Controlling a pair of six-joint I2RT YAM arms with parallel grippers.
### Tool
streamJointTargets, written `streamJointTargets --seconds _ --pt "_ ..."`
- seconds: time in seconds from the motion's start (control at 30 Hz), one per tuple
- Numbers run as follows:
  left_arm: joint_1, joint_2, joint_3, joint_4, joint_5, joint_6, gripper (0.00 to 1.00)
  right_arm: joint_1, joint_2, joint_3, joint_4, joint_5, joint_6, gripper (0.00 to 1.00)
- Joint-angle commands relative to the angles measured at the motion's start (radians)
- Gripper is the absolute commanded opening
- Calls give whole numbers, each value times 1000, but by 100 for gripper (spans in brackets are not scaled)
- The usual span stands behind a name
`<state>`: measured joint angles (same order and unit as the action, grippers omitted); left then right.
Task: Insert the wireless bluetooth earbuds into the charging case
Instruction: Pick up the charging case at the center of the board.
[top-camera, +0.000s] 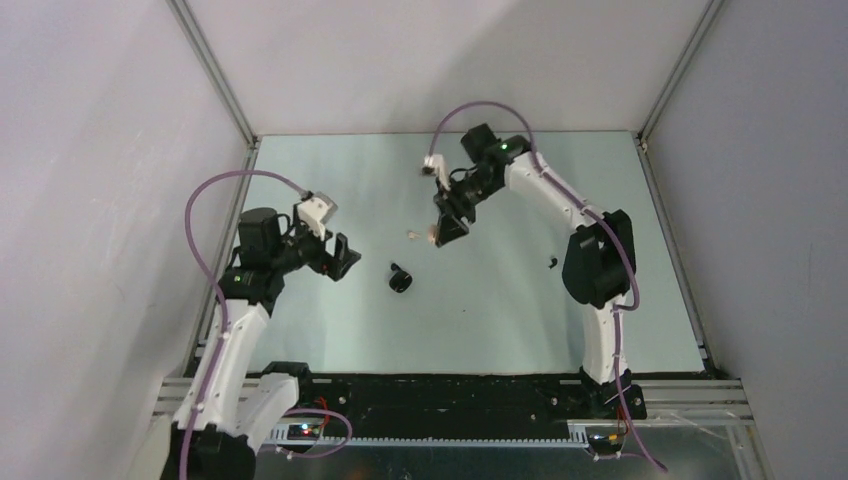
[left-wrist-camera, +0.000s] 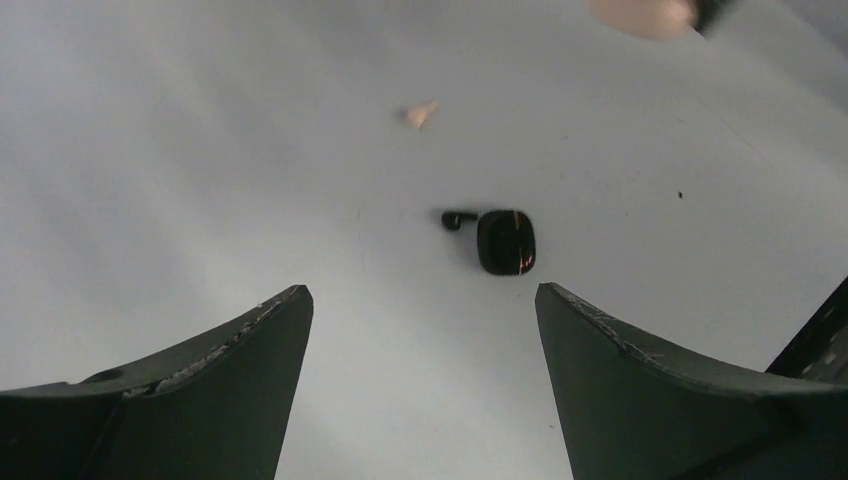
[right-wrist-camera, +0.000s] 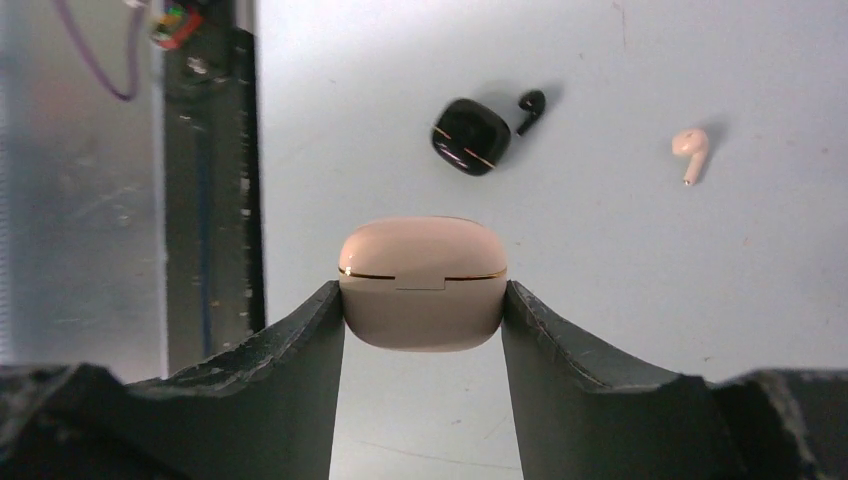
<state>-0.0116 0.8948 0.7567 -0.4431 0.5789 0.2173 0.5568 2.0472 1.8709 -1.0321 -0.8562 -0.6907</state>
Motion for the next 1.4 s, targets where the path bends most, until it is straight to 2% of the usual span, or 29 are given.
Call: streamJointTargets --seconds 0.0,0.13,0.3,0.47,0.53,0.9,1.1,1.27,1.37 --pt "-108 -116 73 28 187 526 89 -32 71 216 -509 -288 -230 19" --pt "-202 -86 134 31 254 736 86 -33 43 261 -569 -332 -255 19" --pt "-344 26 235 31 236 847 79 -19 16 281 -568 -335 -268 22" --pt "-432 84 258 32 237 970 69 8 -19 281 -568 -295 -298 23" --pt "-459 91 249 31 240 990 63 11 -26 282 -569 -290 -303 23" --pt "-543 155 233 31 223 936 56 30 -34 285 -558 -295 -290 21" --pt "-585 195 240 31 217 951 49 39 -32 285 -569 -289 -300 21" --pt "-598 223 252 31 208 961 36 48 -33 277 -565 -277 -291 20" --pt "-600 226 254 31 203 959 20 46 -38 267 -552 -274 -280 22"
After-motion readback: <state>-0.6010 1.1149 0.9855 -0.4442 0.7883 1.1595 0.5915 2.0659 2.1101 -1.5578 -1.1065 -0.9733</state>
